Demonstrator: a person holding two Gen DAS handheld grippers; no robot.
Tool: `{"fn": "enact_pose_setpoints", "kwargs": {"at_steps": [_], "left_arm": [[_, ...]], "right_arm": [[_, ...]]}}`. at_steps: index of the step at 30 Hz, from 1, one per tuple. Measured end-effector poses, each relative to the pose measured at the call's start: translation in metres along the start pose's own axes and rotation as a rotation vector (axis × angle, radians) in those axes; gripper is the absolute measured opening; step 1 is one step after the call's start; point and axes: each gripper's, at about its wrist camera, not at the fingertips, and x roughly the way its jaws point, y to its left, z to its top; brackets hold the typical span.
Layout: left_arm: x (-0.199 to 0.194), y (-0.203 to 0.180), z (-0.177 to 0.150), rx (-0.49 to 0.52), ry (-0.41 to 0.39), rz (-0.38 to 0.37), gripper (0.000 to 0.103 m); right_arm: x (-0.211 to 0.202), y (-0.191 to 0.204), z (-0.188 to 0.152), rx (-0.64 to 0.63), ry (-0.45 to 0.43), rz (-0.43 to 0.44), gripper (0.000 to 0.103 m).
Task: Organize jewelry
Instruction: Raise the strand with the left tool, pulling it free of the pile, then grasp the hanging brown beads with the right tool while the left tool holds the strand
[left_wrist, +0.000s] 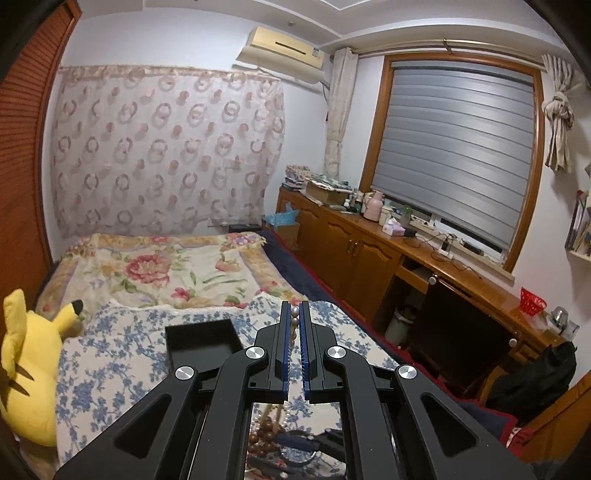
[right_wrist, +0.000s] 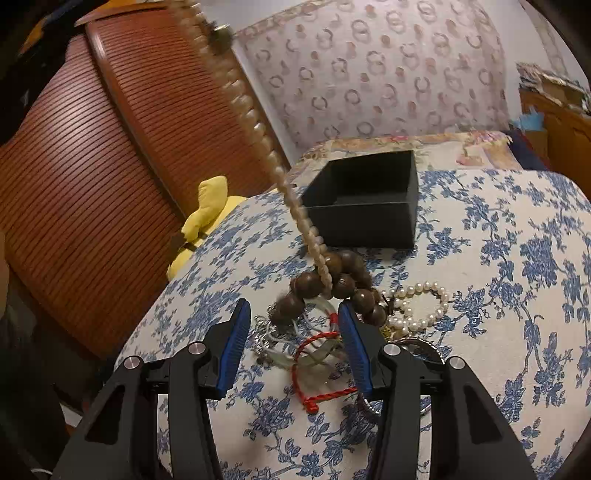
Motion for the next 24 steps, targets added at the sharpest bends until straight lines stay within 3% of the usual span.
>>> {"fn": "enact_pose_setpoints", "kwargs": {"at_steps": [3, 7, 19, 24], "left_arm": [[0.001, 0.001, -0.002, 0.010, -0.003, 0.030, 0.004], [0.005, 0.011, -0.008, 0.035, 0.002, 0.119, 0.004], [0.047, 0.057, -0.045, -0.017, 0.132, 0.188, 0.004], [0.048, 0.068, -0.042, -0.044, 0.123, 0.179, 0.004]], "right_arm": [[0.006, -0.008, -0.003, 0.025, 0.032, -0.015, 0.024], [0.002, -0.013, -0.008, 0.007, 0.056, -0.040, 0.015], [-0.023, -0.005, 0.020, -0.159, -0.013, -0.045, 0.015], [-0.046, 0.007, 0.047, -0.210, -0.076, -0.044, 0.015]]}}
